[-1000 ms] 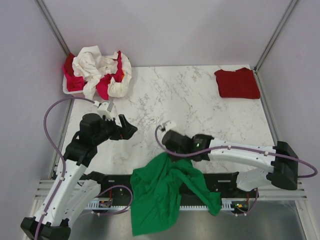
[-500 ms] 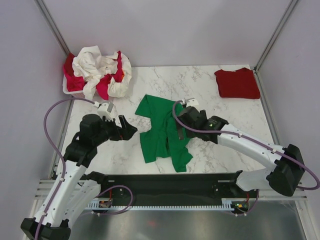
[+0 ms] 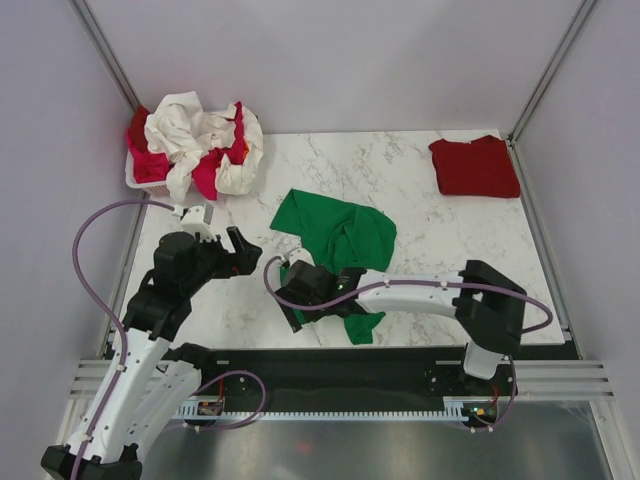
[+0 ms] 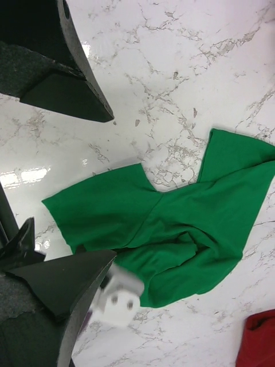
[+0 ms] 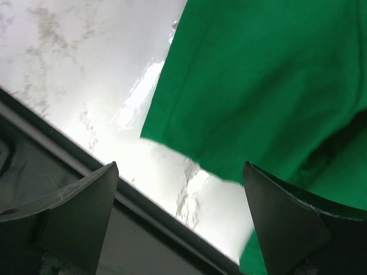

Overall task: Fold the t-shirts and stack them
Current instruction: Move the tshirt to the center of the board, then flatten the tshirt out

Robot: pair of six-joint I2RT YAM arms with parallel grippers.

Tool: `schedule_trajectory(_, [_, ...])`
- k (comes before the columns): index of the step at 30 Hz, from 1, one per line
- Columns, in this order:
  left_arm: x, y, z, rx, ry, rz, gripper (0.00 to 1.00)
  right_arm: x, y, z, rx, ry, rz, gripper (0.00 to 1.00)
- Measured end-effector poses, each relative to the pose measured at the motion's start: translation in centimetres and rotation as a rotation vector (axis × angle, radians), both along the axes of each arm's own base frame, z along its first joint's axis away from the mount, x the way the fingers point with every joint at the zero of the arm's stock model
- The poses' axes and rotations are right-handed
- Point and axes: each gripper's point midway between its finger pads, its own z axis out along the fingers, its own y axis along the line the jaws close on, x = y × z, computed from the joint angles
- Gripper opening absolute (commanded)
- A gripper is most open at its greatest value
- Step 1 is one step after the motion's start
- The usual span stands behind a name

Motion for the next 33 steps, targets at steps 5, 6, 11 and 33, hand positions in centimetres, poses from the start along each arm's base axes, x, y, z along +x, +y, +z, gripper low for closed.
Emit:
schedule_trajectory(5, [0.0,0.1,0.1,-0.001,-0.006,0.004,1.00,1.0,2.4,-3.6,-0.078,0.018,0.016,0.96])
schedule_trajectory(6, [0.0,0.1,0.2,-0.001,-0.008,0.004,1.00,1.2,2.8,-3.8,-0.079,0.016,0.018,0.96])
schedule_trajectory(11, [0.1,0.7,0.3,0.006,-0.019,0.032,1.00,1.7,4.3,-4.1,-0.098,-0.012,0.025,0.91])
schedule_trajectory(33, [-0.2,5.7,1.2,0.111,-0.086,0.271,1.00,-1.0,5.5,-6.4,-0.134,-0.108,0.044,0.13])
